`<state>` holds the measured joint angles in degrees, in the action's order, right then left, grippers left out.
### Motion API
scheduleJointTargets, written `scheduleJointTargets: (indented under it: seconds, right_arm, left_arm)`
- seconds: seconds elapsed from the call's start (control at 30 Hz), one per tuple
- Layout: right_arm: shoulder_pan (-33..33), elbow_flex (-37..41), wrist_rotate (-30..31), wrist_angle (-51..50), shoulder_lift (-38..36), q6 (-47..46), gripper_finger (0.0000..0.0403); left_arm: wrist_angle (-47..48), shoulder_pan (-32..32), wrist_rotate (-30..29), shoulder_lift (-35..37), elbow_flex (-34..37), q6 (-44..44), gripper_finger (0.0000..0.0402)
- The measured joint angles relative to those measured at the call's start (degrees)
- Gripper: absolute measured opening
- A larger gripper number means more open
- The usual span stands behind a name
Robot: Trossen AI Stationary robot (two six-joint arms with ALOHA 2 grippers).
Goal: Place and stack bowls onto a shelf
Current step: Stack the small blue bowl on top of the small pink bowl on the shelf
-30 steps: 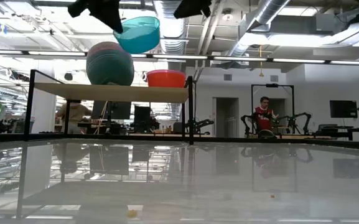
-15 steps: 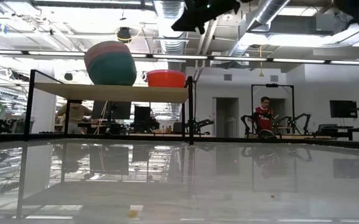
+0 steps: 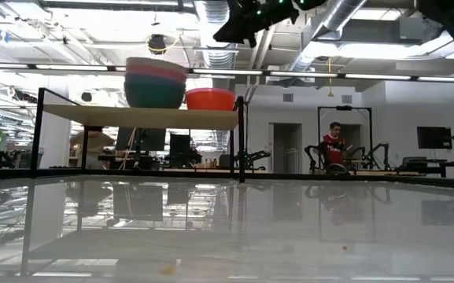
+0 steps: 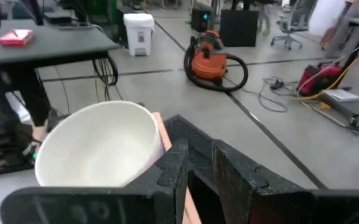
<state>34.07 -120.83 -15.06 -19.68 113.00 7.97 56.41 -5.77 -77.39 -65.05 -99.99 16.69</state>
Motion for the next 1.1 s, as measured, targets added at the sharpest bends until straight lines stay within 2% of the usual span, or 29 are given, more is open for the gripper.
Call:
scheduleJointTargets:
  seconds: [0.1,0.33,0.53,0.7,0.87,0.97,1.1]
  right_arm:
    - [-0.11,0.15,-0.68,0.0,1.45,-1.28,0.0101]
    - [-2.19,0.1,-0.87,7.5,6.59,-2.15,0.0101]
    - [-2.75,0.08,-0.3,7.53,6.85,-3.26,0.0101]
    - [-3.9,-0.01,-0.32,9.34,0.35,-3.08,0.0101]
    - [-7.28,-0.09,0.2,10.11,-3.64,-0.03,0.0107]
    - [-10.24,0.08,3.23,9.56,-3.96,4.13,0.0126]
    - [-12.09,0.04,8.76,9.22,-4.32,9.46,0.017]
  left_arm:
    - [4.89,1.57,0.35,-0.52,0.01,3.47,0.0]
    - [16.1,4.85,1.9,-2.48,0.03,14.13,0.0]
    - [17.01,5.18,2.67,-4.49,0.01,16.51,0.0]
    - [15.48,5.81,0.16,-5.96,0.01,13.53,0.0]
    - [11.24,7.99,-0.82,-9.41,0.01,6.45,0.0]
    - [7.2,8.47,0.67,-11.57,0.03,-0.32,0.0]
    - [0.15,8.01,1.34,-13.57,0.03,-10.0,0.0]
